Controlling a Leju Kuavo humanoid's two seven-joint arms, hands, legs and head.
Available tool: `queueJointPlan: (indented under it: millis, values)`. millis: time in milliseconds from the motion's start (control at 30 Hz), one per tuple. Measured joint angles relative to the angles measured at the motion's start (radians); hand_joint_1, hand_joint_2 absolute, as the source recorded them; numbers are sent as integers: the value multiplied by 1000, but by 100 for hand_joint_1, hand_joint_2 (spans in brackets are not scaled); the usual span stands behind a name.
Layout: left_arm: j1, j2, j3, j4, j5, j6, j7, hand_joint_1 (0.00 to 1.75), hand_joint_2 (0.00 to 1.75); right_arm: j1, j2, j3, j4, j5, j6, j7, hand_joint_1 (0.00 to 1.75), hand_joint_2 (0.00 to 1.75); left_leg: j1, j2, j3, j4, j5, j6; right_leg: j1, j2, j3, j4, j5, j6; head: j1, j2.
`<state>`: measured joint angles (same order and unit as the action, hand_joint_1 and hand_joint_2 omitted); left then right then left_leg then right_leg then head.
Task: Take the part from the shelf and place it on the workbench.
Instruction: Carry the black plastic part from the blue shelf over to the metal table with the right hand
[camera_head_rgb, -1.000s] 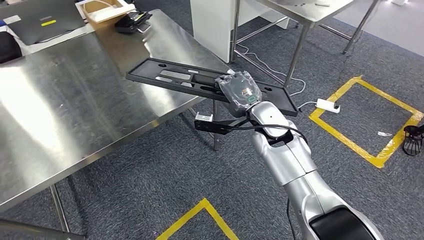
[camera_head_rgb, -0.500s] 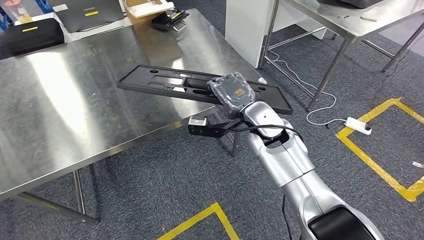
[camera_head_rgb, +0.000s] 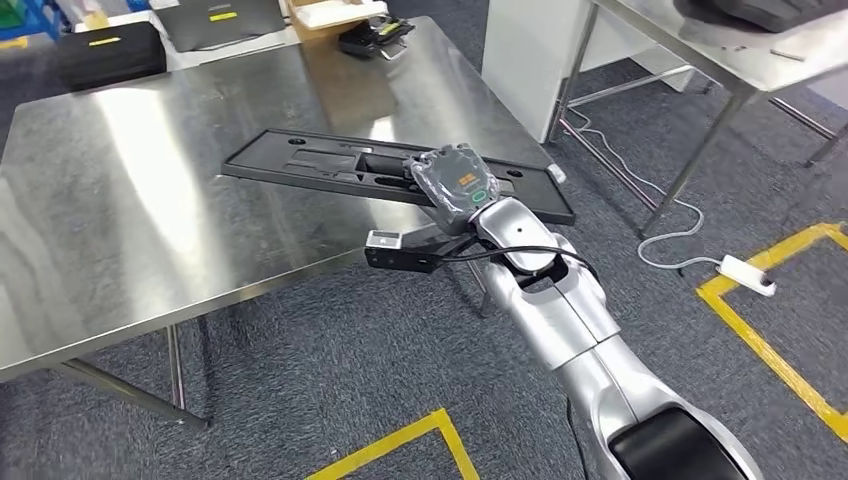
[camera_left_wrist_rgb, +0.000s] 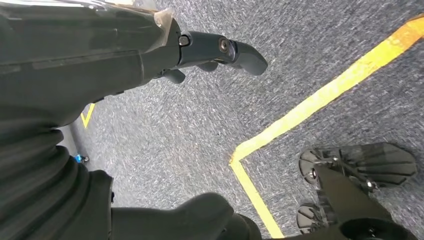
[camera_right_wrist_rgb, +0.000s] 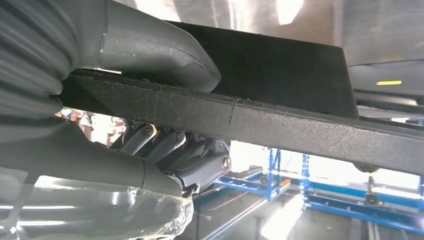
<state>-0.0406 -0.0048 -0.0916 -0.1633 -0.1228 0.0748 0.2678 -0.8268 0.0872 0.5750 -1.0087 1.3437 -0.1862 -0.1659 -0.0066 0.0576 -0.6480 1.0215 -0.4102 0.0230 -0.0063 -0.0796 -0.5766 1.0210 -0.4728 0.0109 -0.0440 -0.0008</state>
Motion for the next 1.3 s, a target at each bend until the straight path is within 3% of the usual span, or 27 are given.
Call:
queueJointPlan:
  millis: [33, 100, 200, 267, 300, 367, 400, 467, 533, 567, 633, 700, 767, 800, 833, 867, 933, 1000, 1067, 1100, 1167, 1233, 1267, 1300]
  values:
    - [1, -1, 0, 0, 0, 0, 0, 0, 175, 0, 2, 1, 1, 0, 0, 0, 175, 175, 2, -10, 2, -5, 2, 6, 2, -5, 0, 0, -4, 5, 2, 0]
    - [2, -4, 0, 0, 0, 1, 0, 0, 175, -3, 6, 4, 2, 0, 0, -1, 175, 175, 7, -28, 10, -16, 7, 20, 2, 16, -11, 32, -24, 10, 3, 0]
    - [-4, -7, 1, 0, 1, 3, 0, 0, 175, -3, 5, 9, 7, 0, 0, -3, 175, 175, 10, -60, 15, -21, 10, 32, -1, 65, -102, 214, -97, -1, 8, 0]
    - [-5, -9, 2, 0, 4, 4, 0, 0, 175, 1, 3, 12, 13, 0, 0, -3, 175, 175, 10, -86, 16, -20, 9, 33, -1, 72, -154, 293, -111, 3, 10, 0]
    - [-4, -11, 3, 0, 6, 4, 0, 0, 175, 3, 3, 14, 15, 0, 0, -3, 175, 175, 10, -98, 17, -20, 9, 32, -1, 74, -154, 277, -95, 9, 10, 0]
    - [-3, -14, 4, 0, 7, 5, 0, 0, 175, 3, 3, 17, 16, 0, 0, -3, 175, 175, 10, -122, 18, -17, 6, 28, -5, 93, -104, 145, -30, 23, 11, 0]
    - [-4, -15, 4, 0, 7, 6, 0, 0, 175, 3, 3, 19, 17, -1, 0, -3, 175, 175, 8, -133, 17, -11, 2, 24, -8, 106, -75, 78, 1, 24, 10, 0]
    - [-3, -15, 5, 0, 7, 7, 0, 0, 175, 3, 4, 21, 18, -1, 0, -3, 175, 175, 7, -149, 13, -4, -4, 14, -11, 121, -44, 11, 29, 18, 8, 0]
    - [3, -13, 5, 0, 8, 8, 1, 0, 175, 3, 8, 23, 20, -1, 0, -3, 175, 175, 12, -159, 9, -2, -7, 3, -10, 111, -39, 6, 31, 5, 7, 0]
    - [5, -13, 5, 0, 8, 8, 2, 0, 175, 2, 12, 24, 20, -1, -1, -3, 175, 175, 13, -152, 7, 4, -12, -3, -11, 106, -36, 4, 32, -1, 7, 0]
    - [7, -11, 5, 0, 9, 8, 3, 0, 175, 1, 19, 25, 20, -1, -1, -3, 175, 175, 14, -115, -19, 59, -46, -15, -17, 95, -30, 1, 31, -13, -2, 0]
    - [4, -13, 5, 0, 9, 8, 3, 0, 175, 1, 22, 26, 22, 0, -1, -4, 175, 175, 18, -77, -80, 180, -103, -27, -14, 82, -26, 1, 26, -21, -10, 0]
    - [4, -14, 5, 0, 10, 8, 4, 0, 175, 2, 22, 28, 26, 0, -1, -5, 175, 175, 23, -66, -131, 269, -126, -33, -12, 66, -23, 1, 23, -25, -10, 0]
    - [5, -14, 5, 0, 10, 8, 4, 0, 175, 3, 23, 29, 27, 0, -1, -5, 175, 175, 23, -64, -131, 263, -110, -33, -11, 59, -21, 1, 21, -25, -11, 0]
    - [5, -14, 5, 0, 11, 8, 5, 0, 175, 3, 23, 30, 28, 1, -1, -6, 175, 175, 24, -60, -111, 218, -80, -30, -10, 52, -18, 1, 19, -25, -10, 0]
    - [5, -14, 5, 0, 11, 8, 5, 0, 175, 3, 25, 31, 28, 1, -1, -6, 175, 175, 22, -49, -75, 149, -43, -24, -9, 47, -14, 1, 16, -24, -11, 0]
    - [3, -12, 5, 0, 11, 8, 5, 0, 175, 1, 27, 32, 28, 0, -1, -6, 175, 175, 13, -22, -12, 34, -5, -9, -2, 35, -7, 0, 9, -18, -10, 0]
    - [1, -12, 6, 0, 11, 9, 5, 0, 175, 0, 28, 34, 28, 1, -1, -6, 175, 175, 4, -16, 5, 2, -7, 2, 2, 23, -3, -1, 4, -9, -9, 0]
    - [2, -12, 6, 0, 11, 9, 5, 0, 175, -1, 30, 36, 28, 1, -1, -6, 175, 175, 5, -32, 11, -9, -4, 11, 4, 13, 1, -2, -2, 0, -8, 0]
    - [3, -12, 6, 0, 11, 9, 6, 0, 175, -1, 31, 37, 28, 0, -1, -6, 175, 175, 7, -39, 19, -18, 0, 17, 5, 20, -3, 10, -11, 3, -7, 0]
    - [2, -13, 7, 0, 11, 9, 6, 0, 175, -4, 31, 38, 29, 0, -1, -6, 175, 175, 13, -53, 31, -33, 7, 25, 4, 48, -43, 96, -51, 1, -3, 0]
    - [-1, -13, 8, 0, 11, 8, 6, 0, 175, -4, 28, 38, 31, 0, -2, -6, 175, 175, 13, -71, 33, -35, 7, 28, 1, 68, -112, 228, -98, -2, -1, 0]
    - [-1, -14, 8, 0, 11, 8, 6, 0, 175, -1, 26, 38, 33, 0, -2, -6, 175, 175, 13, -82, 33, -35, 6, 29, 0, 70, -138, 269, -106, 1, 0, 0]
    - [0, -15, 8, 0, 11, 7, 6, 0, 175, 2, 24, 38, 35, 0, -2, -6, 175, 175, 14, -92, 33, -34, 5, 28, -2, 72, -147, 273, -98, 8, 1, 0]
